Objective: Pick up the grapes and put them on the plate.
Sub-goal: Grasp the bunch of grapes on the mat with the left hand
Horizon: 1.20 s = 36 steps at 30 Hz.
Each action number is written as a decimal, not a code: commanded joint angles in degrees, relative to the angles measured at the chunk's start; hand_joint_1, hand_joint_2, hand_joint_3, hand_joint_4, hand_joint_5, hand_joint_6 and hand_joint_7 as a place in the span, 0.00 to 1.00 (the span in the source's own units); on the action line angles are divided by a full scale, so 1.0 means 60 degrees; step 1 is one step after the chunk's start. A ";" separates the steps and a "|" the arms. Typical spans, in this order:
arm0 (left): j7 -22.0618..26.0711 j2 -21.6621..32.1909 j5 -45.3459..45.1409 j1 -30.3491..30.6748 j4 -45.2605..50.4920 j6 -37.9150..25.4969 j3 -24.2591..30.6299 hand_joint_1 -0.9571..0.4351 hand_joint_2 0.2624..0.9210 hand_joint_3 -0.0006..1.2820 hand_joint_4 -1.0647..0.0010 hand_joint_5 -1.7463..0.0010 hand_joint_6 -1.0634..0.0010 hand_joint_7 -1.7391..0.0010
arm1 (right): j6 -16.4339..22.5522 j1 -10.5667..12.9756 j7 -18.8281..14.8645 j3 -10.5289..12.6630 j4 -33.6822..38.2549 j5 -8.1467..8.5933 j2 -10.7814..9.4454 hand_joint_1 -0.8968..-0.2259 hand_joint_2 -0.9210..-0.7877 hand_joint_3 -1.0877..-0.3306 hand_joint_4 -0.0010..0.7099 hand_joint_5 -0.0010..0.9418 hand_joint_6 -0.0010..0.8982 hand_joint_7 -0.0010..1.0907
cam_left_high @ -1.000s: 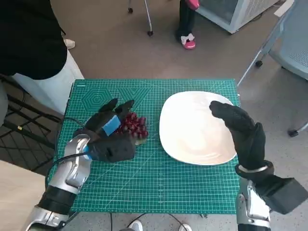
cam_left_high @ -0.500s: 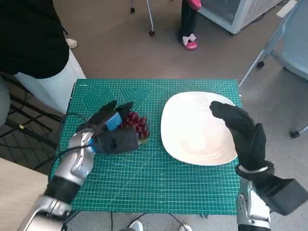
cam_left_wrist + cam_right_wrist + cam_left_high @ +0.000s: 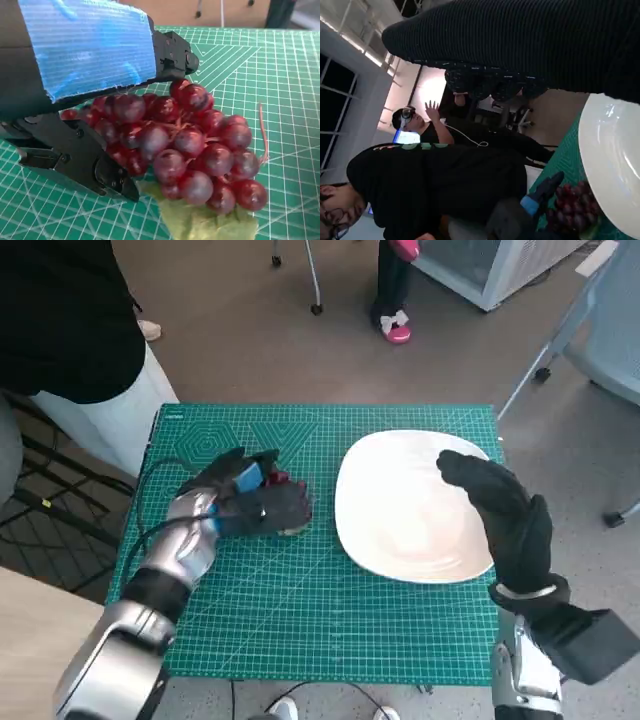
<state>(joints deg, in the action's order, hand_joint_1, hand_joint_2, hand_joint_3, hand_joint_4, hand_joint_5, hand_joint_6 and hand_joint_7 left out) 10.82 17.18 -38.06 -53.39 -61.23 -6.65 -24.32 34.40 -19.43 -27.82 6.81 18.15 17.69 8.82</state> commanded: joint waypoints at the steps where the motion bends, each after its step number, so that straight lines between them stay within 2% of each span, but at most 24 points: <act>1: 0.0023 -0.0327 -0.0049 -0.0006 -0.0895 0.0219 -0.0332 0.71 0.74 0.00 1.00 1.00 0.81 1.00 | -0.0074 0.0163 0.0051 0.0032 0.0045 -0.0068 0.0005 0.42 0.00 0.27 0.52 0.00 0.00 0.40; 16: -0.0065 -0.0437 0.0104 -0.0185 -0.1648 0.0695 -0.0533 0.71 0.74 0.00 1.00 1.00 0.79 0.99 | -0.0017 0.0227 0.0072 0.0112 0.0007 -0.0065 0.0037 0.41 0.00 0.27 0.52 0.00 0.01 0.41; 31: 0.0044 -0.0439 0.0253 -0.0164 -0.1677 0.0740 -0.0485 0.72 0.77 0.01 1.00 1.00 0.77 0.99 | 0.0030 0.0183 0.0152 0.0121 0.0073 -0.0116 -0.0008 0.41 0.00 0.27 0.52 0.00 0.01 0.41; 34: -0.0032 -0.0454 0.0234 -0.0160 -0.1695 0.0792 -0.0509 0.74 0.78 0.01 0.98 1.00 0.74 0.99 | 0.0030 0.0182 0.0184 0.0113 0.0064 -0.0139 -0.0014 0.41 0.00 0.27 0.52 0.00 0.01 0.41; 36: -0.0088 -0.0471 0.0192 -0.0172 -0.1740 0.0818 -0.0550 0.76 0.80 0.02 0.93 0.99 0.70 0.98 | 0.0031 0.0176 0.0199 0.0111 0.0074 -0.0148 -0.0014 0.41 0.00 0.27 0.52 0.00 0.01 0.41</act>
<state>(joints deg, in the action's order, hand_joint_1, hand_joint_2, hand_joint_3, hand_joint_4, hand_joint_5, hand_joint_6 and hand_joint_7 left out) 9.79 15.77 -37.12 -57.16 -69.59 -2.19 -26.75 34.98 -19.33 -27.19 7.37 18.07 17.61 8.82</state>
